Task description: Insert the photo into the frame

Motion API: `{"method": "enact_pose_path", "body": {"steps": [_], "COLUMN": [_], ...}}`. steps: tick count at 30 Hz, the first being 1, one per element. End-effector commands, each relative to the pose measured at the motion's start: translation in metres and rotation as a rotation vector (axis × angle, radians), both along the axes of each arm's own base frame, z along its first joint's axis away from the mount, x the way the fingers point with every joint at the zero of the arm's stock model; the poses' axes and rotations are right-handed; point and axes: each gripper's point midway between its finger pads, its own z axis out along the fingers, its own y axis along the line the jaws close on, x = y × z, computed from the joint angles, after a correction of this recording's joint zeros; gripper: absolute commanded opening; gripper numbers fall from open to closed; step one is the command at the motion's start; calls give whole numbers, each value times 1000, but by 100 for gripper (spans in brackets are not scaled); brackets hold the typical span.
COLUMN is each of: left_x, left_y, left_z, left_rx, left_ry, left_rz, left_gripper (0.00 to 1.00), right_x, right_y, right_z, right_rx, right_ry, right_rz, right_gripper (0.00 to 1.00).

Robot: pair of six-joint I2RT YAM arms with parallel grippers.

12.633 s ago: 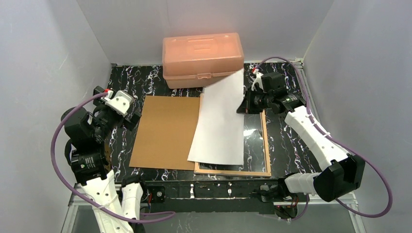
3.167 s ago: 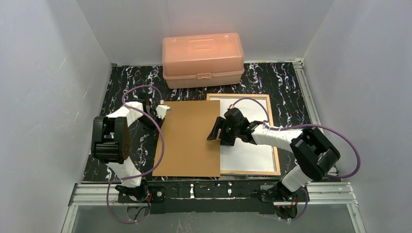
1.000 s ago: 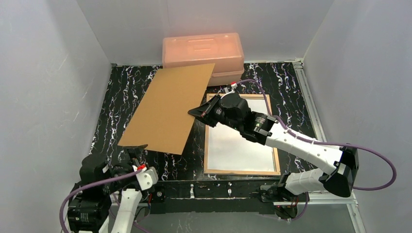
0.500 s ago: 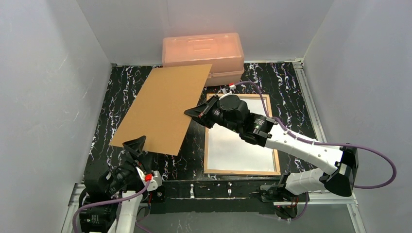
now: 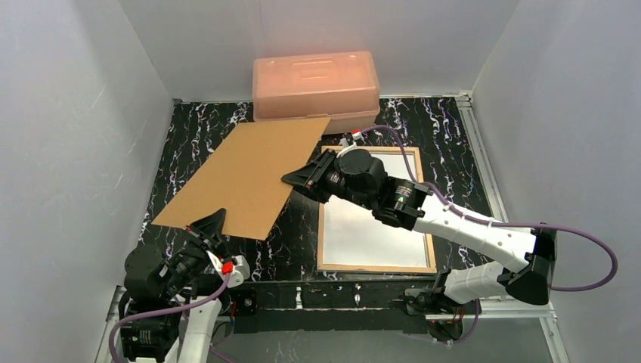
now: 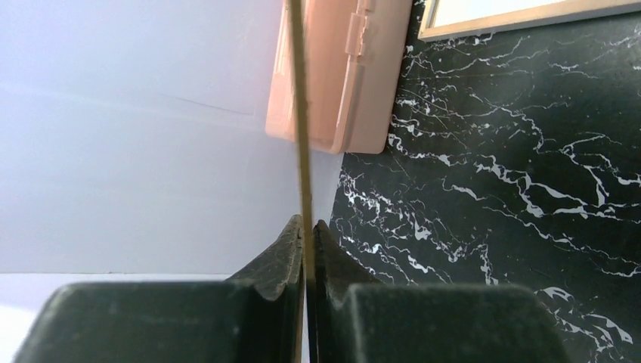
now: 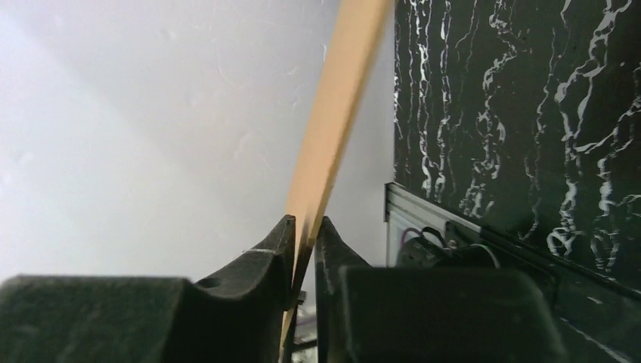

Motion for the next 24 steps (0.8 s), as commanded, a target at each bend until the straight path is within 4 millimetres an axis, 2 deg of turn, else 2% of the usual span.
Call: {"method": "enact_pose_path", "body": {"steps": [1,3,6,7,10,12,17,20,22,24], "left_x": [1,-3,-14,-17,-25,-28,-39,-51,-57,-61], "left_y": [-1,-4,-11,-13,-19,-21,-29,-37,-40,-42], "left_z": [25,29,33,33,35,41,54,62,65,65], "left_rx": [-59,-75,-84,-91,-109,-134,-210,-248,-265,-274], "left_ry": [-32,-27,-3,11,64,83,168,231,264,291], "left_rz": [6,-9,-51,-64,-97,-104,-136,-174,-193,-205], "left_gripper": [0,0,0,0,0,0,0,0,0,0], "right_x": [-23,-22,-25,-27,-34,-34,-36,-46,-55,-55], "right_y": [-10,-19,-30,-35,-57,-76,-112,-116,-114,-111], "right_z": [46,45,50,48,54,58,63,63,54,46], "right_rx": [-23,-104,-227,-275,-425,-532,-634,-624,-614,-629], "right_ry": [-211,-317,-587,-671,-926,-1060,-1454,-1634,-1715,-1749], "right_rz": [119,157,315,390,560,608,594,641,742,796], "right_gripper": [32,50,93,98,99,99,99,99,99,97]}}
